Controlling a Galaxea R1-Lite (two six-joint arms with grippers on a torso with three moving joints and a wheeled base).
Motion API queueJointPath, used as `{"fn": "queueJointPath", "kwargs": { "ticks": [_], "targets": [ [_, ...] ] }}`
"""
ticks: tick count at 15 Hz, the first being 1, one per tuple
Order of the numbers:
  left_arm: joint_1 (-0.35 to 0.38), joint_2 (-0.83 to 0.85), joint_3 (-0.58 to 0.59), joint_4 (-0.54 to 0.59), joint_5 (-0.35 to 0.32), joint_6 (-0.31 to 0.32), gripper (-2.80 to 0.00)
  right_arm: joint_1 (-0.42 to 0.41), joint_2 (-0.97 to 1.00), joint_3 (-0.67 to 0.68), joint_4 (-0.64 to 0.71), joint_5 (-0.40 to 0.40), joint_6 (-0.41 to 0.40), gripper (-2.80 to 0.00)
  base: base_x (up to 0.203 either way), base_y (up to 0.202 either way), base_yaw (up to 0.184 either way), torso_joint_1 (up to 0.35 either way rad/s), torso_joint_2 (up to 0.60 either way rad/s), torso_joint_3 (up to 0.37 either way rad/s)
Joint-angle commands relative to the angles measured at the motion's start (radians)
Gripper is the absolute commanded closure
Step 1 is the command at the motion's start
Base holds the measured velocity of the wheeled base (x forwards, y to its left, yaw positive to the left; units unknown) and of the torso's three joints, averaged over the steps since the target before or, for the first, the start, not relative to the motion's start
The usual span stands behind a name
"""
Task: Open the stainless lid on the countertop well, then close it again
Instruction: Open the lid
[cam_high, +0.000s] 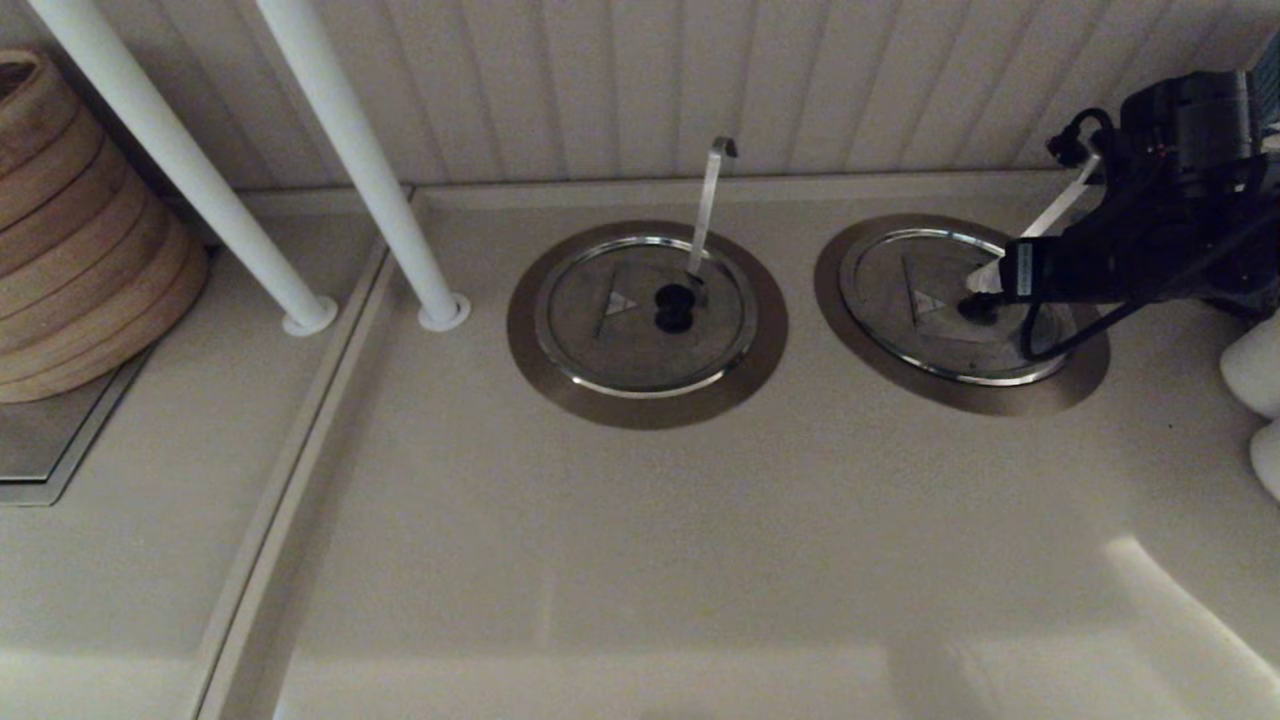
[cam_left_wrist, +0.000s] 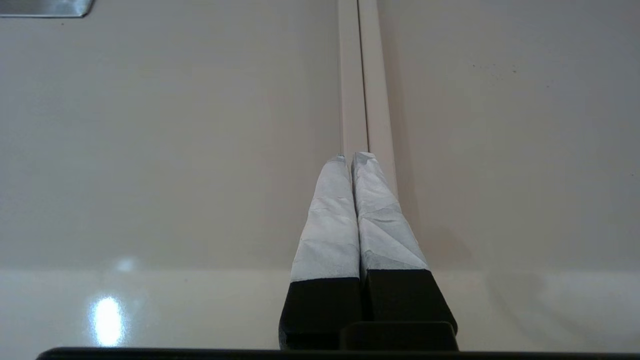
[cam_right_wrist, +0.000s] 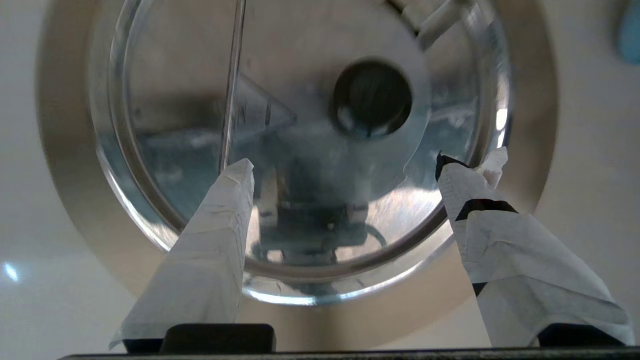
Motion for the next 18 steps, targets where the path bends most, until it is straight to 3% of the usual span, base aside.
{"fn": "queueJointPath", "kwargs": {
  "ticks": [1,4,9,15,18],
  "targets": [
    [0.0,0.0,0.0,0.0,0.0,-0.001,0.0,-0.003,-0.021,0.012,-0.077,-0.009,0.019,-2.8,0.0,0.0,0.0,0.0,0.0,0.0],
    [0.0,0.0,0.0,-0.001,0.0,-0.001,0.0,-0.015,-0.013,0.064,-0.263,-0.031,0.018,-2.8,0.0,0.0,0.0,0.0,0.0,0.0],
    [0.0,0.0,0.0,-0.001,0.0,-0.001,0.0,-0.057,0.069,0.039,-0.282,-0.042,0.027,-2.8,0.0,0.0,0.0,0.0,0.0,0.0],
    [0.0,0.0,0.0,-0.001,0.0,-0.001,0.0,-0.065,0.131,0.111,-0.563,0.006,0.094,-2.8,0.0,0.0,0.0,0.0,0.0,0.0],
    [0.0,0.0,0.0,-0.002,0.0,-0.001,0.0,-0.059,0.145,0.151,-0.618,0.003,0.097,-2.8,0.0,0.0,0.0,0.0,0.0,0.0]
  ]
}}
